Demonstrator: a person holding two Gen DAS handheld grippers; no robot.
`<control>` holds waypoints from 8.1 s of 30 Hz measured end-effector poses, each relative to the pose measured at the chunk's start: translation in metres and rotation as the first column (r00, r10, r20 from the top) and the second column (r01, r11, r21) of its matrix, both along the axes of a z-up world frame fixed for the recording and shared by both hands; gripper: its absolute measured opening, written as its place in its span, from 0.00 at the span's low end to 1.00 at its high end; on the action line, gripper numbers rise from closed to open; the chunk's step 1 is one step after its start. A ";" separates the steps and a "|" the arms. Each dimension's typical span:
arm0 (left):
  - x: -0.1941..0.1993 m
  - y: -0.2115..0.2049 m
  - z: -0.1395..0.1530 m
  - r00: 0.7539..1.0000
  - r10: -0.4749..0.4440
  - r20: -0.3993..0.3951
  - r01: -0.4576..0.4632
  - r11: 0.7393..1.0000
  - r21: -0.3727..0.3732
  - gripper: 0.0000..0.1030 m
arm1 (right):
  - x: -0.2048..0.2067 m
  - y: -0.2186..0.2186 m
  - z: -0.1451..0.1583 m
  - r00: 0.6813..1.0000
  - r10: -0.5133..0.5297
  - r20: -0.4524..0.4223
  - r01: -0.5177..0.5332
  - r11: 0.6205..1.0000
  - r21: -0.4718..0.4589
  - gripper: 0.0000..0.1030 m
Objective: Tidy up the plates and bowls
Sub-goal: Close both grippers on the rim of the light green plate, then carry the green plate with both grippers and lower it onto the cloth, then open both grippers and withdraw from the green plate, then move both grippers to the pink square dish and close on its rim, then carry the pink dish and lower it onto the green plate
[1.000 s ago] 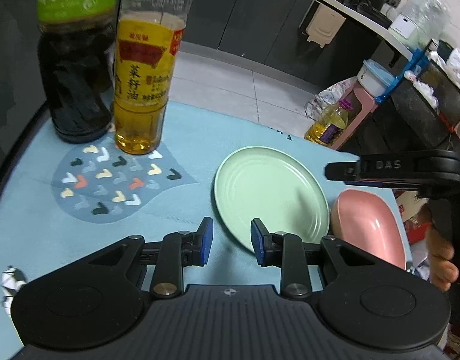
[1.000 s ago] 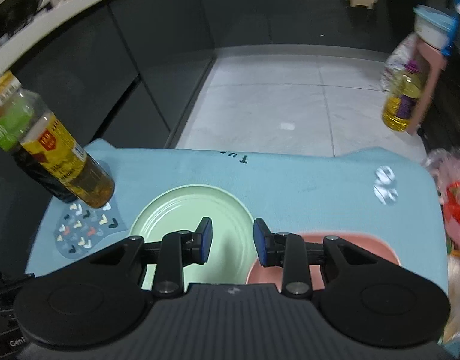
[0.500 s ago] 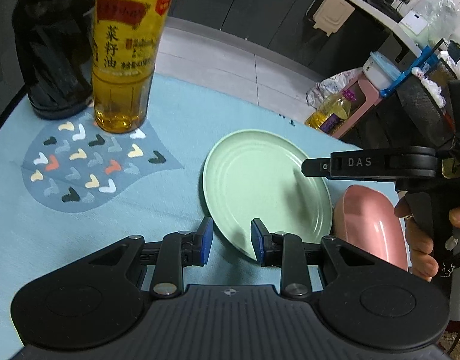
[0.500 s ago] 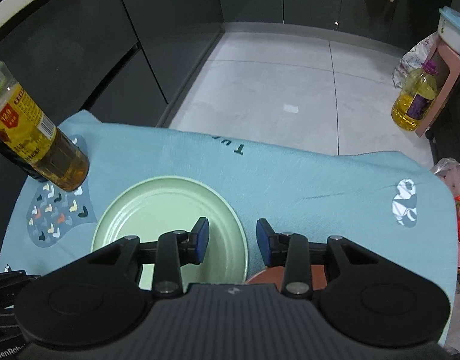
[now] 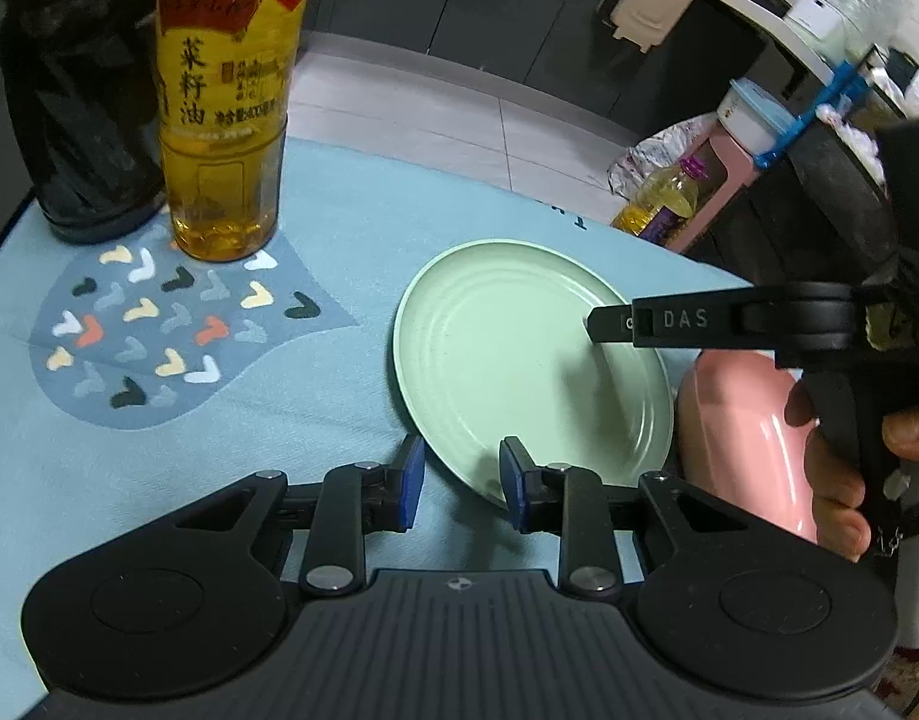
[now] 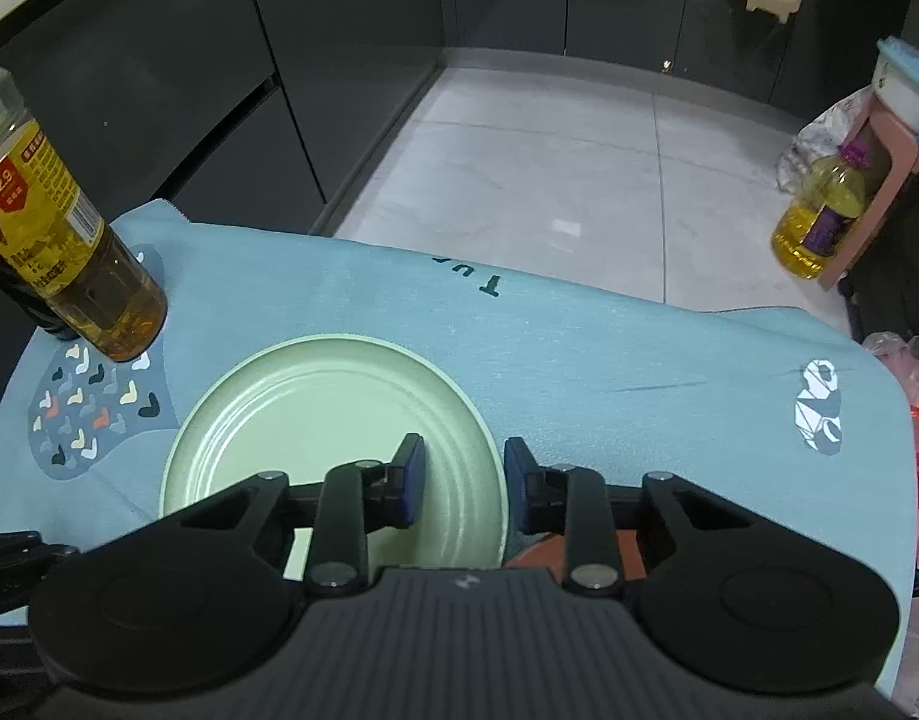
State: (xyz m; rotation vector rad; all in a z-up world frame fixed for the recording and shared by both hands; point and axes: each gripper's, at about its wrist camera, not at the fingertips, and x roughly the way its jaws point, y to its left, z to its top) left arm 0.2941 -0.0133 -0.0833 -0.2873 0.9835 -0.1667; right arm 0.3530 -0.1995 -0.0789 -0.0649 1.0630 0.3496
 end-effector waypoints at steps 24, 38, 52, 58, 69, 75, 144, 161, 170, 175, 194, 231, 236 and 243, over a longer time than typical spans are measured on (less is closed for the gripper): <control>-0.095 0.097 0.027 0.974 0.195 0.116 -0.200 0.979 0.035 0.26 | -0.093 0.082 0.038 0.987 0.160 0.026 -0.161 0.987 0.027 0.08; -0.137 0.136 0.026 0.954 0.250 0.165 -0.256 0.966 0.019 0.28 | -0.128 0.127 0.036 0.971 0.241 -0.002 -0.241 0.970 0.031 0.08; -0.153 0.158 0.012 0.948 0.284 0.145 -0.284 0.959 -0.016 0.28 | -0.145 0.147 0.029 0.964 0.267 -0.014 -0.267 0.964 0.008 0.08; -0.155 0.163 0.008 0.944 0.299 0.140 -0.299 0.954 -0.018 0.28 | -0.151 0.154 0.027 0.963 0.271 -0.005 -0.271 0.963 0.005 0.08; -0.159 0.168 -0.005 0.947 0.310 0.078 -0.310 0.951 -0.024 0.28 | -0.160 0.155 0.019 0.966 0.258 -0.023 -0.257 0.966 0.023 0.08; -0.167 0.167 0.003 0.939 0.330 0.100 -0.330 0.944 -0.011 0.28 | -0.166 0.142 0.026 0.969 0.247 -0.005 -0.246 0.968 0.046 0.08; -0.094 -0.113 0.051 0.993 -0.060 0.100 0.056 0.998 0.039 0.30 | -0.173 -0.158 0.039 0.951 -0.297 0.091 0.257 0.917 0.304 0.18; -0.046 -0.143 0.019 0.997 -0.015 0.071 0.008 0.996 0.093 0.30 | -0.141 -0.174 0.007 0.938 -0.346 0.016 0.322 0.889 0.325 0.18; -0.037 -0.150 0.010 0.998 -0.038 0.052 0.033 0.994 0.105 0.29 | -0.132 -0.169 -0.001 0.938 -0.345 0.003 0.330 0.900 0.284 0.18; -0.039 -0.153 0.010 0.992 -0.084 0.098 0.069 0.987 0.142 0.21 | -0.128 -0.165 -0.006 0.952 -0.306 -0.005 0.295 0.910 0.291 0.05; -0.092 -0.093 0.055 0.973 -0.079 0.215 0.047 0.987 0.153 0.21 | -0.161 -0.113 0.040 0.965 -0.231 0.128 0.190 0.944 0.270 0.05; -0.173 0.101 0.033 0.969 0.183 0.168 -0.204 0.972 0.119 0.21 | -0.192 0.085 0.049 0.987 0.123 0.099 -0.140 0.972 0.186 0.05; -0.175 0.108 0.029 0.968 0.195 0.160 -0.214 0.970 0.113 0.21 | -0.193 0.094 0.046 0.987 0.137 0.089 -0.151 0.972 0.181 0.05; -0.176 0.117 0.023 0.967 0.206 0.150 -0.223 0.969 0.108 0.21 | -0.194 0.105 0.042 0.986 0.148 0.077 -0.159 0.972 0.170 0.05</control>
